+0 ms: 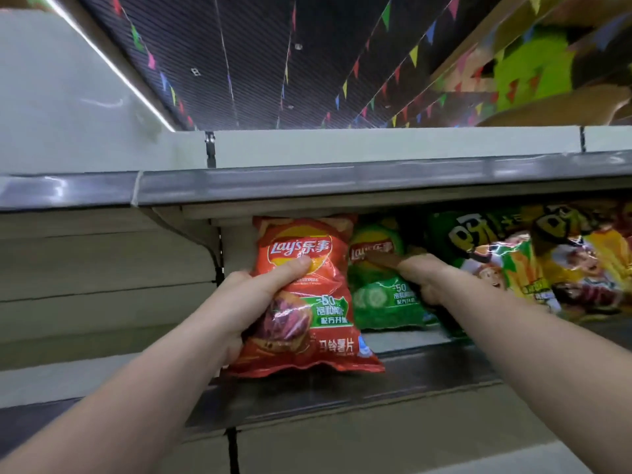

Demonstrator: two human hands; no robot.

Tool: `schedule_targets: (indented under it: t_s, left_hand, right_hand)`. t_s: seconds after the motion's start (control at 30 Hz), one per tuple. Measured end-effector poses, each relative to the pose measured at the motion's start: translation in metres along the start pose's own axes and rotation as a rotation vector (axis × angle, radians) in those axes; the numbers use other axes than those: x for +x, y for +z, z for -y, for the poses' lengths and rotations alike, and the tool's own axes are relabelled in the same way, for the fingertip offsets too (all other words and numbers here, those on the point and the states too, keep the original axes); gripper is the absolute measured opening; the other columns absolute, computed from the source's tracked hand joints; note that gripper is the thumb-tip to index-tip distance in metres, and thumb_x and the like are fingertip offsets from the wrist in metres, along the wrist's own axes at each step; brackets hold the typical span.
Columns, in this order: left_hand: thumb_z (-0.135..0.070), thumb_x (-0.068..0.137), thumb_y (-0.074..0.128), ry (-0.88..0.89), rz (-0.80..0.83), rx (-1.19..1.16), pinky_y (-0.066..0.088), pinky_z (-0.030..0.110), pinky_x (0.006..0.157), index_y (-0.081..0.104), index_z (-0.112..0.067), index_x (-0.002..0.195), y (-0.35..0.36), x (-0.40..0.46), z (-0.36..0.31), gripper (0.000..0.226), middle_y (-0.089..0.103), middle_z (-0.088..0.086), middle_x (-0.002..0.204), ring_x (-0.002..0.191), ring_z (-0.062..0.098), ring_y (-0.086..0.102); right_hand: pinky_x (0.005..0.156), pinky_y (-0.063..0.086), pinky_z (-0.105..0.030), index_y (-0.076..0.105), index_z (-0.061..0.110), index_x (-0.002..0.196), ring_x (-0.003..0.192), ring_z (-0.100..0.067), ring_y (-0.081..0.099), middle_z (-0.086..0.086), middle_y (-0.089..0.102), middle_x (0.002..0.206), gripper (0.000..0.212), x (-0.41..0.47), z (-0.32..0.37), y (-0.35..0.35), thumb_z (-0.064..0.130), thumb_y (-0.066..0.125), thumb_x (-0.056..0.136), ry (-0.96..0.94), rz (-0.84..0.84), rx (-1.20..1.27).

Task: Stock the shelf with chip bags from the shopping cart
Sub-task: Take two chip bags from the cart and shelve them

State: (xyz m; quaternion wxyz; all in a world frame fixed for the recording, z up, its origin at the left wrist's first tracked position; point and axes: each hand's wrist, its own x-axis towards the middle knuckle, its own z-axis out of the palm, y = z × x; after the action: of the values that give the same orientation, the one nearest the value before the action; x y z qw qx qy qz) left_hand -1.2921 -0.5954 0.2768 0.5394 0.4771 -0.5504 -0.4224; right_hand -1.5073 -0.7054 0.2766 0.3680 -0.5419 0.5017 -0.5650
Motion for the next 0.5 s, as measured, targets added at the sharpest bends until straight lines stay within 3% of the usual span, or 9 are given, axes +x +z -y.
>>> schedule_targets:
  t_s: [0.1,0.2,0.33,0.43,0.5]
  left_hand:
    - [-0.04,0.054,0.079,-0.007,-0.047,0.002,0.057,0.033,0.055,0.064,-0.005,0.107,0.013,0.009,-0.002,0.066,0.074,0.013,0.076,0.06,0.026,0.072]
    - [-0.043,0.047,0.079,-0.032,-0.065,0.01,0.057,0.035,0.055,0.061,-0.006,0.113,0.025,0.016,-0.001,0.078,0.074,0.014,0.076,0.06,0.026,0.072]
    - [-0.043,0.046,0.079,-0.053,-0.067,0.019,0.057,0.034,0.051,0.058,-0.007,0.115,0.042,0.024,0.001,0.08,0.075,0.013,0.077,0.06,0.026,0.072]
    - [-0.045,0.043,0.08,-0.069,-0.065,0.031,0.057,0.036,0.056,0.053,-0.008,0.123,0.053,0.031,0.001,0.093,0.074,0.015,0.089,0.067,0.028,0.073]
    - [-0.046,0.044,0.08,-0.066,-0.06,0.032,0.057,0.037,0.061,0.052,-0.008,0.124,0.059,0.035,0.001,0.093,0.073,0.016,0.092,0.071,0.029,0.072]
  right_hand:
    - [0.086,0.05,-0.031,0.047,0.002,0.131,0.113,-0.028,0.056,-0.011,0.058,0.123,0.07,0.02,-0.008,0.001,0.024,0.079,0.073,-0.09,0.02,0.062]
    - [0.099,0.045,-0.036,0.04,0.004,0.139,0.12,-0.029,0.052,-0.014,0.051,0.135,0.086,0.032,-0.012,0.0,0.03,0.081,0.068,-0.117,0.046,0.032]
    - [0.09,0.04,-0.026,0.033,0.002,0.142,0.125,-0.028,0.047,-0.015,0.046,0.14,0.087,0.036,-0.016,0.0,0.028,0.079,0.072,-0.139,0.013,-0.02]
    - [0.104,0.039,-0.035,0.026,0.007,0.145,0.128,-0.03,0.044,-0.014,0.042,0.143,0.089,0.029,-0.015,0.0,0.037,0.074,0.077,-0.245,-0.035,-0.131]
    - [0.106,0.037,-0.038,0.019,0.012,0.149,0.13,-0.032,0.041,-0.013,0.039,0.146,0.079,0.02,-0.009,-0.004,0.042,0.059,0.088,-0.28,-0.089,-0.256]
